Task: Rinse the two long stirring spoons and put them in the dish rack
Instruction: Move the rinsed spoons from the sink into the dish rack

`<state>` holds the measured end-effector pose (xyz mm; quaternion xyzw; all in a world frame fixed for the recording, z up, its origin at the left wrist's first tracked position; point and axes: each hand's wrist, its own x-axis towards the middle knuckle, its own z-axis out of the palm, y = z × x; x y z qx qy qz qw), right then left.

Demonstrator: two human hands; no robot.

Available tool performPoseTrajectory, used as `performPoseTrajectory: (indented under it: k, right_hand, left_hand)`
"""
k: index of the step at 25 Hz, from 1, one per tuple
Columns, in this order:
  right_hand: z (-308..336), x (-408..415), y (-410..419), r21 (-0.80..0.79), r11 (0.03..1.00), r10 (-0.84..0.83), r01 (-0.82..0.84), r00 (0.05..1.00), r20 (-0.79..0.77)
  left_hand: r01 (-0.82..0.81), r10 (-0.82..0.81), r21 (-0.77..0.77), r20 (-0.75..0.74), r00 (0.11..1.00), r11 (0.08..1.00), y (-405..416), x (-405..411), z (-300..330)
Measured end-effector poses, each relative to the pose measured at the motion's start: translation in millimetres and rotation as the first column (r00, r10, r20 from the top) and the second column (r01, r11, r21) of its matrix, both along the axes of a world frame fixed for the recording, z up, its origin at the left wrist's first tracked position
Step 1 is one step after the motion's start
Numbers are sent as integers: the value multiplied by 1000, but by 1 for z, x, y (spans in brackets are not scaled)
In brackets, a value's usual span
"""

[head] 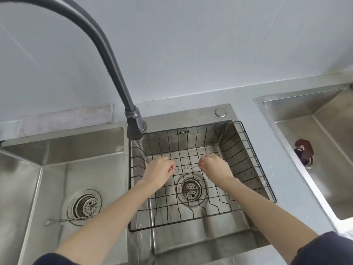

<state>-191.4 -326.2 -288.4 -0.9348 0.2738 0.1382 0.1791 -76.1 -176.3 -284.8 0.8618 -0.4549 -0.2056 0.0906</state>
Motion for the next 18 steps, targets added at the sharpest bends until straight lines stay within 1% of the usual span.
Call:
performPoseTrajectory:
  k: [6, 14, 18]
  right_hand:
    - [-14, 3, -1, 41, 999, 21, -20, 1000, -23]
    - [-19, 2, 0, 4, 1000, 26, -26, 999, -47]
    - [-11, -5, 2, -30, 999, 11, -12, 999, -41]
  left_hand:
    - [-35, 35, 20, -31, 999, 999, -3, 9, -18]
    - [-45, 47, 77, -36, 998, 996, 1, 3, -28]
    - [-55, 56, 82, -13, 998, 995, 5, 1, -18]
